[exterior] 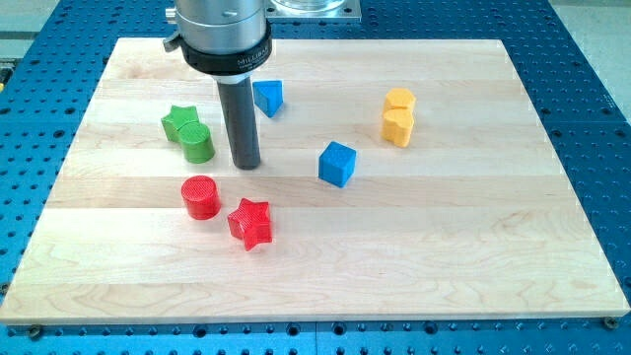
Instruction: Move the blue blocks to the diagonal top right of the green blocks
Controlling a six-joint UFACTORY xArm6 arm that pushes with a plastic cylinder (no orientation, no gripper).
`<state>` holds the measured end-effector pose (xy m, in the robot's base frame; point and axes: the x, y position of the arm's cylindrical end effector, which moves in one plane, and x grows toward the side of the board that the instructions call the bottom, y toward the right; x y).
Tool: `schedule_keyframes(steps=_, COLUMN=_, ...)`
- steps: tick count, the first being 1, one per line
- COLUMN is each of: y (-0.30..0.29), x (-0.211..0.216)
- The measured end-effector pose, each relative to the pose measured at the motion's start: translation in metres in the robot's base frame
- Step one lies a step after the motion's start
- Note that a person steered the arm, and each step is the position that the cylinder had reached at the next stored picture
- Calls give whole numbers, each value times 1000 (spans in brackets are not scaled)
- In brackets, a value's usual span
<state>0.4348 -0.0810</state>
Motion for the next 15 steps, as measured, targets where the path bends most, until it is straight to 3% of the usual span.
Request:
schedule_keyframes(steps=3, y=-16, x=1)
schedule_keyframes(steps=7, y=122, x=72)
schedule_keyframes(steps=9, y=92, x=-4)
schedule_keyframes(steps=11, y=111, x=-45)
schedule_keyframes(steps=12, y=81, x=-75)
schedule_keyframes(steps=13, y=91, x=-43)
schedule_keyframes(steps=14, y=73, x=-39)
schedule_keyframes(steps=15, y=47, x=-82)
